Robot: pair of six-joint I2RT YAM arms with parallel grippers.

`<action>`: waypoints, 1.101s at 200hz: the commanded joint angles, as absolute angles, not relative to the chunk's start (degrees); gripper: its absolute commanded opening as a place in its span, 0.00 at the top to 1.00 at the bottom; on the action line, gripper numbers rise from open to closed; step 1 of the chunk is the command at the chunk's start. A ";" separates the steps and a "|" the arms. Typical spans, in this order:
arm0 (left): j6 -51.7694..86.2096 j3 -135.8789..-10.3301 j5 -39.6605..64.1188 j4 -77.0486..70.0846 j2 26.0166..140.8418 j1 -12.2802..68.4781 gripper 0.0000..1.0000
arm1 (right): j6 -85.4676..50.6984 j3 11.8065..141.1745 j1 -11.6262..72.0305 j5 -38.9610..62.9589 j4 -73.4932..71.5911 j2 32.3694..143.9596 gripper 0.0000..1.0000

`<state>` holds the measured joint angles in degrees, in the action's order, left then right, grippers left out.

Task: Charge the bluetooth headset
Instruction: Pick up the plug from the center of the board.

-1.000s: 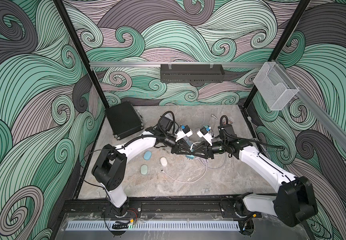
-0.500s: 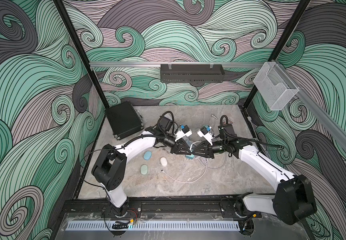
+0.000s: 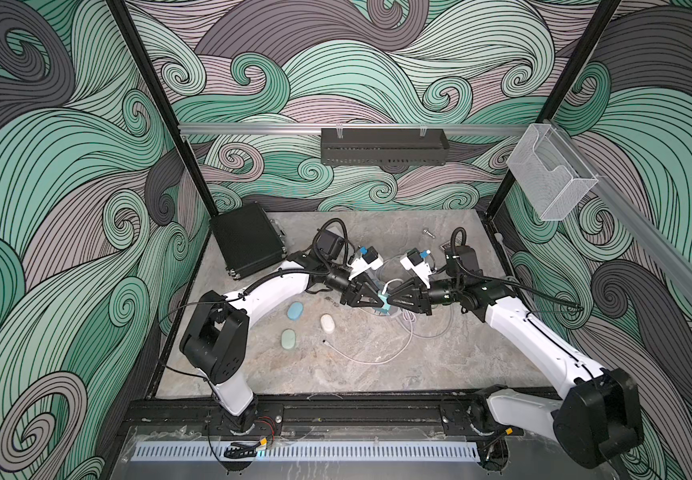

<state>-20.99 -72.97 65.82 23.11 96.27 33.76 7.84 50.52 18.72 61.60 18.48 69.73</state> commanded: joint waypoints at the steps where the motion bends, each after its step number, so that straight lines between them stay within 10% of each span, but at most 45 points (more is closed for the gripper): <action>1: -21.84 -72.78 66.71 22.95 94.23 33.31 0.60 | 4.79 49.57 18.61 61.88 13.87 68.48 0.94; 44: -21.17 -72.67 66.73 21.91 94.00 33.32 0.83 | 3.52 48.52 18.55 61.80 12.05 67.38 0.92; 95: -24.37 -73.11 66.81 23.82 94.19 33.40 1.00 | 10.43 51.13 18.72 62.06 22.33 68.76 0.48; 220: -28.12 -74.70 67.34 28.33 95.58 34.37 1.00 | 11.84 54.88 21.21 60.56 23.97 72.49 0.54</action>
<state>-26.11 -72.34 65.67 26.46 95.77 33.93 11.40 52.82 20.91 61.21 23.86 71.99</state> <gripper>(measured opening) 0.250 0.477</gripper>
